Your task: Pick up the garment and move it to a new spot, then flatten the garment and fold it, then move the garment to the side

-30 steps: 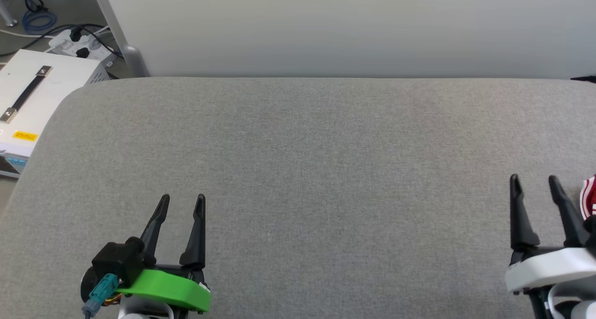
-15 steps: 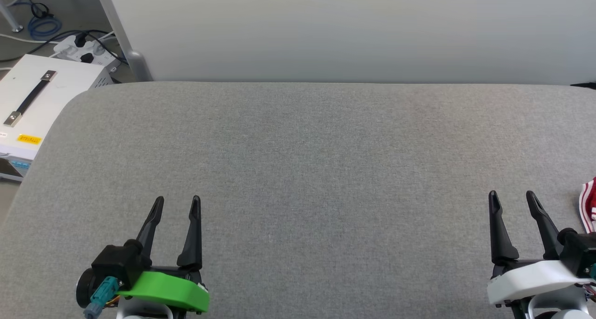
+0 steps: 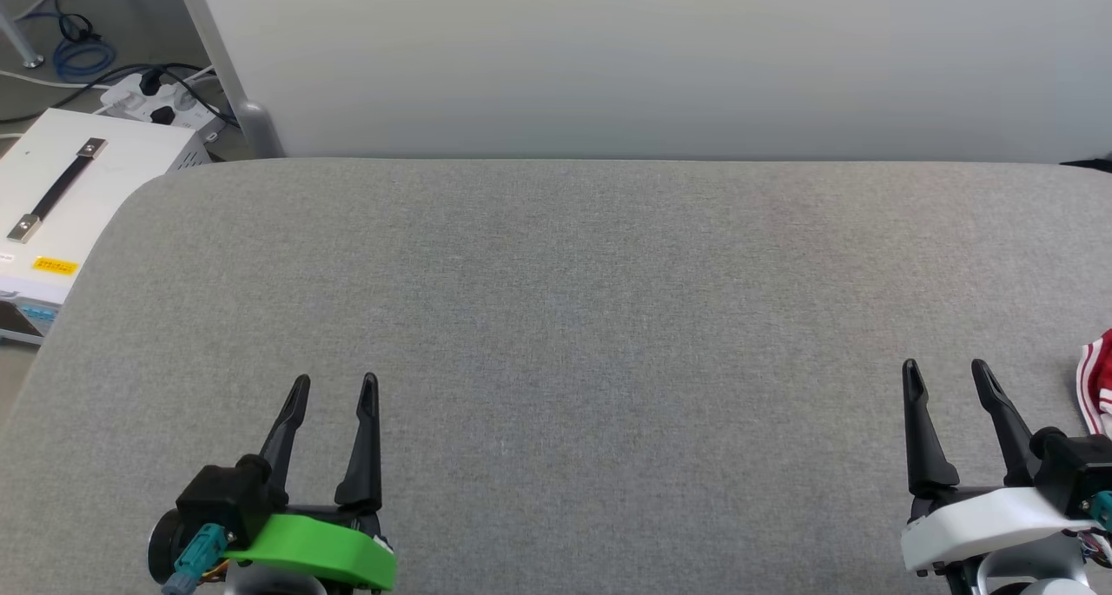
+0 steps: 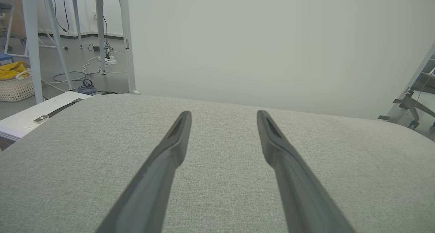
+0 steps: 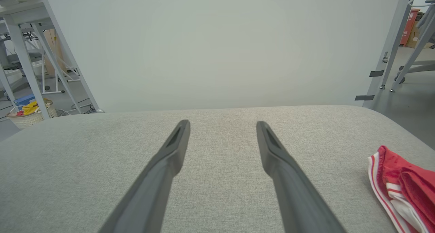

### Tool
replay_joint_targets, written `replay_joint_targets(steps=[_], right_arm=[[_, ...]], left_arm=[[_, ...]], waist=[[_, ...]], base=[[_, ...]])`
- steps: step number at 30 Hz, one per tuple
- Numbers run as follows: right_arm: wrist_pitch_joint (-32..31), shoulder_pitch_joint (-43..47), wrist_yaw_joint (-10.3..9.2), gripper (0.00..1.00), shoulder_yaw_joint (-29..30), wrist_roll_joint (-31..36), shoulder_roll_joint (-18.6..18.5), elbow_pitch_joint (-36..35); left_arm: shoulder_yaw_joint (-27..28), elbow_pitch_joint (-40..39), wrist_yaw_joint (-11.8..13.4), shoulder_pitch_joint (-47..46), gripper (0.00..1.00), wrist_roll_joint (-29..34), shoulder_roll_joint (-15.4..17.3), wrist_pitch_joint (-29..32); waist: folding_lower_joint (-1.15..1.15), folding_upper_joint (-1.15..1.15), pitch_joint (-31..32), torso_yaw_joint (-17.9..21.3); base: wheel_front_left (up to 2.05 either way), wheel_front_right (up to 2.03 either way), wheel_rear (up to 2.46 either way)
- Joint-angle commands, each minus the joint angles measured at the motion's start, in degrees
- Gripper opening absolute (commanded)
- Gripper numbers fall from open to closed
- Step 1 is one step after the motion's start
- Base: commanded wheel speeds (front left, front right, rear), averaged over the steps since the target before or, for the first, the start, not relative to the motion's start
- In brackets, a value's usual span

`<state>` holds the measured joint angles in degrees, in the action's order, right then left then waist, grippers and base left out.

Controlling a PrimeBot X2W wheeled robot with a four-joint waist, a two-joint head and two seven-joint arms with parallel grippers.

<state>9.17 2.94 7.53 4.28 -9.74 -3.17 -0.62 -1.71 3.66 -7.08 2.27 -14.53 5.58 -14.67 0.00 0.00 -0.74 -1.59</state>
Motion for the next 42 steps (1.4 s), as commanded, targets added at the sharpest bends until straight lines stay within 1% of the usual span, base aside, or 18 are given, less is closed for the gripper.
replay_joint_targets(steps=[1,10,11,42], right_arm=[[0.2,0.2,-0.04,1.0,-0.1,0.1,0.1,0.0],[0.0,0.4,-0.04,1.0,-0.7,0.1,0.1,0.2],[0.0,0.0,0.0,0.0,-0.6,0.0,0.1,0.2],[-2.0,-0.6,-0.01,0.0,-1.4,2.1,0.1,0.3]], left_arm=[[-0.2,0.0,-0.4,0.6,1.0,-0.1,-0.1,-0.3],[-1.2,-0.5,-0.4,0.9,1.0,-0.7,0.3,-0.3],[-1.2,-0.4,-0.2,0.0,0.0,-0.5,0.2,0.1],[-0.7,-1.1,1.4,-0.5,0.0,2.8,-0.5,3.3]], waist=[[0.0,0.0,0.0,0.0],[0.0,0.0,0.3,0.1],[0.0,0.0,0.3,0.1],[0.0,0.0,0.4,0.5]], base=[[0.0,0.0,0.0],[0.0,0.0,0.0],[0.0,0.0,0.0],[0.0,0.0,0.0]])
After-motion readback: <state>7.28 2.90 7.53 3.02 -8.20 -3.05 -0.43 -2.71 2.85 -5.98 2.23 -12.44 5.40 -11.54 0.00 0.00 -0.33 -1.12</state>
